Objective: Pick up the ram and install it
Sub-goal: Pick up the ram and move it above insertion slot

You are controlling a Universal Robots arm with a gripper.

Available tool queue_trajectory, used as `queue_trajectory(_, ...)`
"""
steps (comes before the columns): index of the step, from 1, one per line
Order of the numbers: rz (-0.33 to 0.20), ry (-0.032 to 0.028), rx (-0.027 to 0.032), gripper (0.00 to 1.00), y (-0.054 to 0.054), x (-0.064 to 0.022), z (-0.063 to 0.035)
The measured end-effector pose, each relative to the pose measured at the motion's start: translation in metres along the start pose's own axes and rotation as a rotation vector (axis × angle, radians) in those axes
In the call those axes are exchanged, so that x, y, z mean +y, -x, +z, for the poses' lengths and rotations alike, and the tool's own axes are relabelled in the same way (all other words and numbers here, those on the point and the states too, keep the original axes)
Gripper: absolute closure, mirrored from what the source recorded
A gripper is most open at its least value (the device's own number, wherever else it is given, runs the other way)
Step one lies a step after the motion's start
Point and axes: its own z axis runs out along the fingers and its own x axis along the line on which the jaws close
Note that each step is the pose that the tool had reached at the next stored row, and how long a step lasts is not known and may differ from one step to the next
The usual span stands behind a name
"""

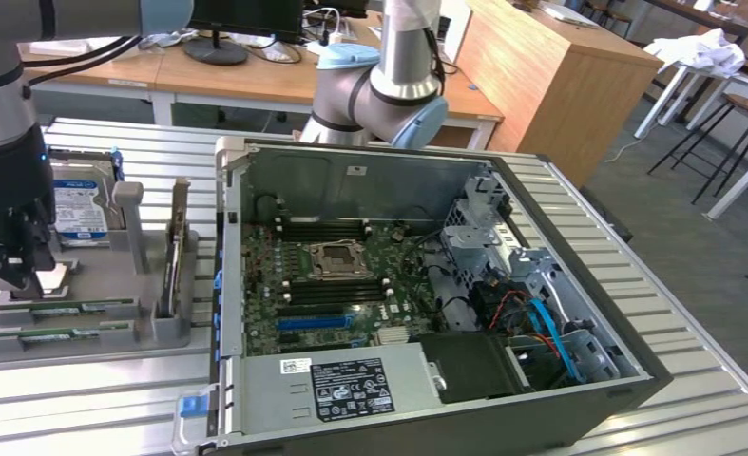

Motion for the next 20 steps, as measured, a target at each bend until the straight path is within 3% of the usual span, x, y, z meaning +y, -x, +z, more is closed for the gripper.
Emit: queue_trajectory(20, 0.0, 0.0001, 0.0001, 0.59, -0.001, -0.0011, 0.0238)
